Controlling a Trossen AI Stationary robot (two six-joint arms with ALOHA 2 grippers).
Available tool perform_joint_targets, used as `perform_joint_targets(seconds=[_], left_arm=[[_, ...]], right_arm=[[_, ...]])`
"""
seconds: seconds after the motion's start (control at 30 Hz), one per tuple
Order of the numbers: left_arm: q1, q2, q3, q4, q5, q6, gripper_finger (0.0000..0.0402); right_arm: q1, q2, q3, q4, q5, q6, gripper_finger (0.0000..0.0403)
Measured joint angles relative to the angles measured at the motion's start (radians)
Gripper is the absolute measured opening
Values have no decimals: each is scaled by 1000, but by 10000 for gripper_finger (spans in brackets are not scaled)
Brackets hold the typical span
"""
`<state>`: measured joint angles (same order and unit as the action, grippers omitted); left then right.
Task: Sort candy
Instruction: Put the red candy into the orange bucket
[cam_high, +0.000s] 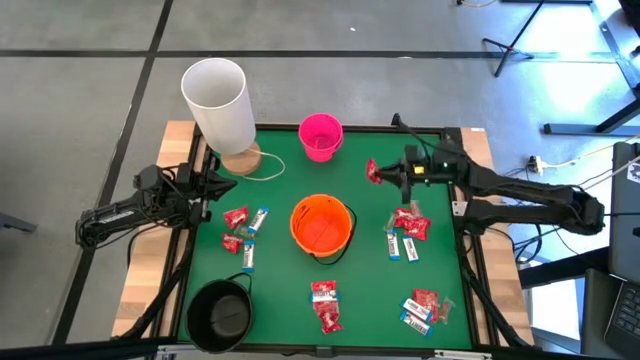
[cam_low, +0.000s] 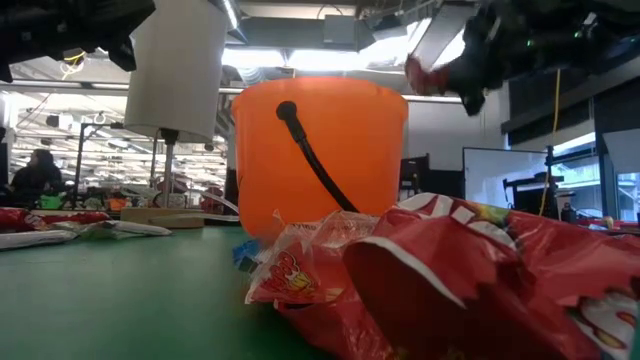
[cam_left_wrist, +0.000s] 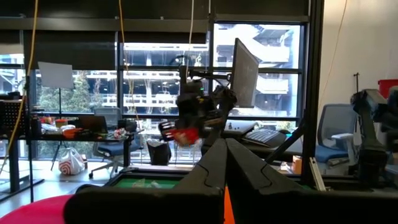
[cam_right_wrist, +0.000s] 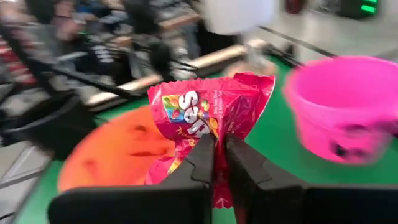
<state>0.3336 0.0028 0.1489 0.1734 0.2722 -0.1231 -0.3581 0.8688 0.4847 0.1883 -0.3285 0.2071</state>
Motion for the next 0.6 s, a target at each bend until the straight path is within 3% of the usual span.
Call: perform_joint_targets(seconds=[0.1, 0.27, 0.6], left_arm=[[0, 0, 0, 0, 0, 0, 0], [0, 0, 0, 0, 0, 0, 0], [0, 0, 0, 0, 2, 0, 0]], right_arm=[[103, 1, 0, 77, 37, 4, 13], [258, 25, 8, 209, 191, 4, 21], [388, 314, 210, 71, 245, -72, 31]])
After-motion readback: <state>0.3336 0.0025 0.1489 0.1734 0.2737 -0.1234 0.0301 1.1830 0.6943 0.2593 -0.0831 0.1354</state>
